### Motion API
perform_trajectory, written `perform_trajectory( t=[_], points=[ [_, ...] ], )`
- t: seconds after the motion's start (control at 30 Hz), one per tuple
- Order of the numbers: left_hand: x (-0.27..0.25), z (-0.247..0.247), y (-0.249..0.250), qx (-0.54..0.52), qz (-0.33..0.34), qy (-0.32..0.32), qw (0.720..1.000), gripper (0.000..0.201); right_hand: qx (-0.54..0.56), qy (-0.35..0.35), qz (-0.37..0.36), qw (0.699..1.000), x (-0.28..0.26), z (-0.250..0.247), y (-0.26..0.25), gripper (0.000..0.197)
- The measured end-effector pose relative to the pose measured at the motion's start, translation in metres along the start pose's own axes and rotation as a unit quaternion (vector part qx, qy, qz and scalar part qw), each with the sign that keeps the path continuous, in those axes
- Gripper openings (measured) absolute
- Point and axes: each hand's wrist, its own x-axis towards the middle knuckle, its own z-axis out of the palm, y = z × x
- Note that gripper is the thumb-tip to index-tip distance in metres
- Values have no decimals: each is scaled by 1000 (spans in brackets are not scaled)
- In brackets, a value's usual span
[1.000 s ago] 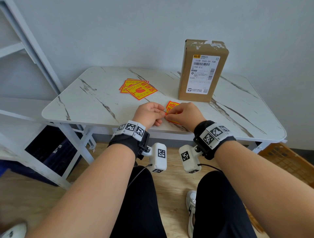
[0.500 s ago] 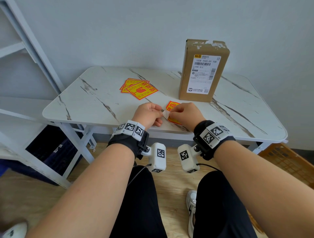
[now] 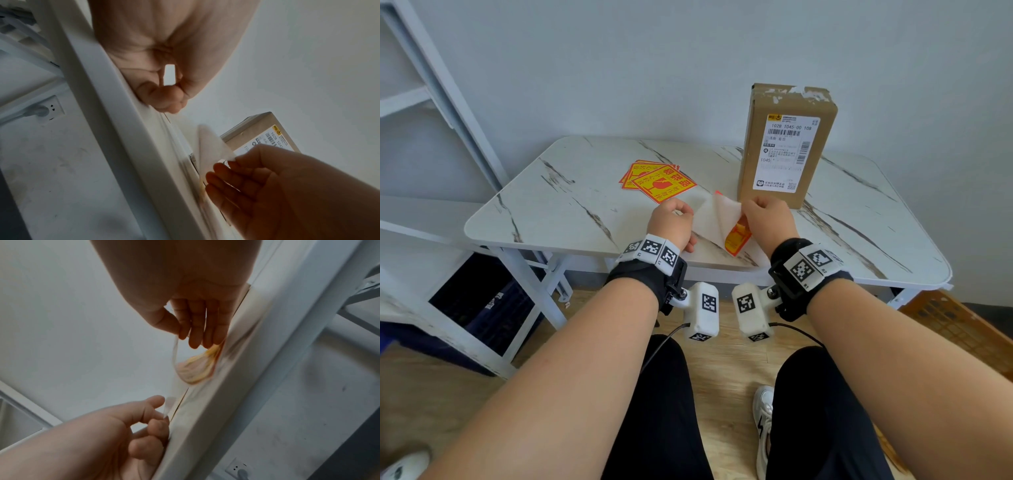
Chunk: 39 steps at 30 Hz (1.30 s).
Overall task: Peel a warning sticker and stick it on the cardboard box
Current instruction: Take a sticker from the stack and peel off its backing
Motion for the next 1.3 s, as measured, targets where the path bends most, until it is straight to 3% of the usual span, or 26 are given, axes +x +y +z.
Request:
perform_trajectory(
  t=[0.2,0.37,0.83,1.1,1.27,1.3],
  points=[
    [15,-18,-1,78,22,79,994,28,25,34,-17,999,-1,-1,-7,10],
    [26,-37,1,141,42,100,984,30,4,46,-47,998,-1,8,-15,14],
    [44,-61,-13,47,5,118,992,28,-12,74,-71,995,-4,18,-29,24],
    [55,-74,-25,52,-34,162,985,29,33,136,-29,990,4,12,-35,26],
    [41,-79,-12,33,-65,161,984,30,24,123,-34,992,6,9,-36,27],
    [29,-78,-11,69,-62,174,980,32,24,120,-36,992,6,10,-36,28]
  ],
)
